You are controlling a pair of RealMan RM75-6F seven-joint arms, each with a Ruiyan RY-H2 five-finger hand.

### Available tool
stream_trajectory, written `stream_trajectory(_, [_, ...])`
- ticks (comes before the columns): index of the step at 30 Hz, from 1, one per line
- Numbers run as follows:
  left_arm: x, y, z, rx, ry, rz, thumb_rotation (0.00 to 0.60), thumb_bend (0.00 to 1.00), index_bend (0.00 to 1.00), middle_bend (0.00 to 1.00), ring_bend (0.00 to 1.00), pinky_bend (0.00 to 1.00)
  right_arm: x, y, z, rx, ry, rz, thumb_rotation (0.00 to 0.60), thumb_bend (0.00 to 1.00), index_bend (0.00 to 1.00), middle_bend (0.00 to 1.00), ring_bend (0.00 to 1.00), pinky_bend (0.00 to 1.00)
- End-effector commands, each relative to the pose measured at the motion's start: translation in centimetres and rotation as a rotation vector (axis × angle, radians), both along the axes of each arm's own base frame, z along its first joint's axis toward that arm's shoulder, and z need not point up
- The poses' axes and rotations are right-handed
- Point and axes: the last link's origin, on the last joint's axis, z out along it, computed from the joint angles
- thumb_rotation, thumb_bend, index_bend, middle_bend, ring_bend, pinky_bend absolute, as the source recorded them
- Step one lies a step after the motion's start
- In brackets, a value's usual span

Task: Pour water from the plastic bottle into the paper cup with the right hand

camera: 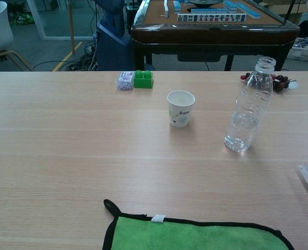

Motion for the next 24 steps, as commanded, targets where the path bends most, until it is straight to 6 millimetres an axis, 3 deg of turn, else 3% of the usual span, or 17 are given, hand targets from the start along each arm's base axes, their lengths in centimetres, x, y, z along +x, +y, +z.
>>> stream_trajectory(1, [0.0, -0.1, 0.1, -0.002, 0.002, 0.001, 0.600, 0.11, 0.25, 0.21, 0.23, 0.53, 0.1, -0.1, -0.1, 0.002, 0.001, 0.003, 0.600, 0.05, 0.13, 0.16, 0.14, 0.28])
stream_trajectory(13, [0.0, -0.3, -0.3, -0.020, 0.004, 0.004, 0.600, 0.11, 0.28, 0.21, 0.23, 0.53, 0.1, -1.0, -1.2, -0.017, -0.069, 0.051, 0.600, 0.03, 0.14, 0.18, 0.14, 0.28])
stream_trajectory(24, [0.4, -0.5, -0.3, -0.035, 0.007, -0.016, 0.600, 0.11, 0.30, 0.21, 0.23, 0.53, 0.6, -4.1, -5.0, 0.066, -0.170, 0.093, 0.600, 0.03, 0.14, 0.18, 0.14, 0.29])
